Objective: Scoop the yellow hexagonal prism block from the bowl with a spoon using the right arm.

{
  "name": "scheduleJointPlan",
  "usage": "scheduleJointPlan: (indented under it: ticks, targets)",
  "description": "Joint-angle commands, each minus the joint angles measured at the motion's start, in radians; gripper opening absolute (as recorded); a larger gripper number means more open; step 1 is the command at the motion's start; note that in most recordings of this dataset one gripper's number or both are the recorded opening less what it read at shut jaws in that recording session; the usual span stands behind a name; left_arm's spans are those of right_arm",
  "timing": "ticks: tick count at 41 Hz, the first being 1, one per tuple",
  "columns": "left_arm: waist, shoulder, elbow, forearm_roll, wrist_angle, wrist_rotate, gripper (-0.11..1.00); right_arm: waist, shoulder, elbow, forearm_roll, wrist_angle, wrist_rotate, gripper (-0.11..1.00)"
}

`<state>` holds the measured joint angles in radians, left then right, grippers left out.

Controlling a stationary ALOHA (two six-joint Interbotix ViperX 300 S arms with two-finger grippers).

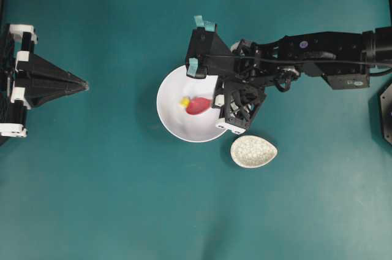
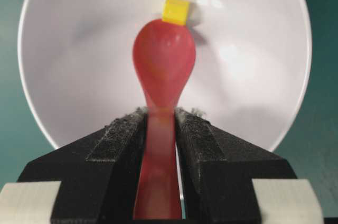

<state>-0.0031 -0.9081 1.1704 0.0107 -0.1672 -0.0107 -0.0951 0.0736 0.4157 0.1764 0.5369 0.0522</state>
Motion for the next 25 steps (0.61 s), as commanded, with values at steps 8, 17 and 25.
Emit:
scheduleJointPlan:
  ticks: [8,17,25]
  targets:
    - [0.000,0.006,-0.014,0.003,-0.008,0.002,-0.01,0.000,-0.006,-0.002,-0.005,-0.078,-0.003,0.24]
    - [0.000,0.006,-0.014,0.003,-0.008,0.002,-0.01,0.002,-0.006,0.025,-0.006,-0.160,-0.003,0.24]
    - [-0.002,0.006,-0.014,0.003,-0.009,0.002,-0.01,0.003,-0.006,0.051,-0.006,-0.218,-0.003,0.24]
